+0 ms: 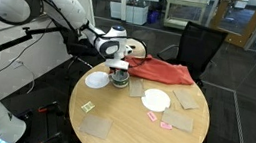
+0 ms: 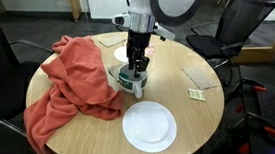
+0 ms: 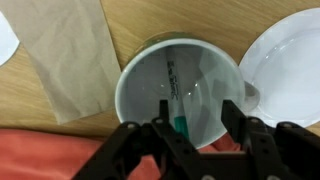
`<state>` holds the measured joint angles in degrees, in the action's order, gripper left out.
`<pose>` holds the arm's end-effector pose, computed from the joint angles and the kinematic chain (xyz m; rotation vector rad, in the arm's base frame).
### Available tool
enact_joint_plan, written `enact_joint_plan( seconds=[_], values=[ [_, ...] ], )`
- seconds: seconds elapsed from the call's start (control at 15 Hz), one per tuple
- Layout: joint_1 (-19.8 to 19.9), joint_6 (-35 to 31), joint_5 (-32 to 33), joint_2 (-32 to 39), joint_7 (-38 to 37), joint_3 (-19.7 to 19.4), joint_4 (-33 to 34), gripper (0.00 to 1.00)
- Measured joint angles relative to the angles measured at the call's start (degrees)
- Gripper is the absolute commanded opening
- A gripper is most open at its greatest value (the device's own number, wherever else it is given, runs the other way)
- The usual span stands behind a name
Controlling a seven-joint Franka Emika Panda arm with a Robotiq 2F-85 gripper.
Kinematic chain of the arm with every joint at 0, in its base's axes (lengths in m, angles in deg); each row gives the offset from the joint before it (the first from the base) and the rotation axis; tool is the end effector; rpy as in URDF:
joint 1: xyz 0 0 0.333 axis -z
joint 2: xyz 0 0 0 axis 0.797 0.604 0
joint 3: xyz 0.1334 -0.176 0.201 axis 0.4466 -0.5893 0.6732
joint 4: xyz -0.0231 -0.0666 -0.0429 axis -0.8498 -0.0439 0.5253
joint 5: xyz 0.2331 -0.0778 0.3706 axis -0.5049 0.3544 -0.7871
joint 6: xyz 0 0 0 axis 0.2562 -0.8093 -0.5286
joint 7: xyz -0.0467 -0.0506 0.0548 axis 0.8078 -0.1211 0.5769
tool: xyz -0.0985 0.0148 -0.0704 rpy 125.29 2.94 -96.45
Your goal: Take the green pen out of the white and green mug
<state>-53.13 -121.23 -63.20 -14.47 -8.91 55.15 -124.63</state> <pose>0.6516 0.1175 0.1312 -2.7523 -1.3502 -0.1573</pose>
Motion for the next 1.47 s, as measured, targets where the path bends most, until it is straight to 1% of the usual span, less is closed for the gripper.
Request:
enact_joint_plan(
  seconds=[0.53,0.6,0.67,0.73,0.8,0.87,1.0,1.07,1.13,1.2,1.47],
  values=[
    [0.0,-0.44,0.13,3.5,0.15,0.12,3.43,0.56],
    [0.01,-0.66,0.15,3.95,0.17,0.12,3.8,0.54],
    [0.02,-0.94,0.16,4.38,0.2,0.13,4.1,0.37],
    [0.05,-1.09,0.16,4.76,0.24,0.17,4.38,0.29],
    [0.09,-1.13,0.16,5.15,0.25,0.21,4.66,0.26],
    [0.13,-1.14,0.17,5.49,0.26,0.28,4.88,0.19],
    [0.34,-1.14,0.17,6.0,0.27,0.6,5.16,0.02],
    [0.53,-1.15,0.17,6.16,0.27,0.85,5.23,0.0],
    [0.7,-1.17,0.17,6.26,0.27,1.05,5.25,0.01],
    [0.84,-1.2,0.17,6.27,0.27,1.23,5.25,0.04],
    [1.41,-2.38,0.17,6.04,0.27,1.89,5.13,0.04]
  ],
)
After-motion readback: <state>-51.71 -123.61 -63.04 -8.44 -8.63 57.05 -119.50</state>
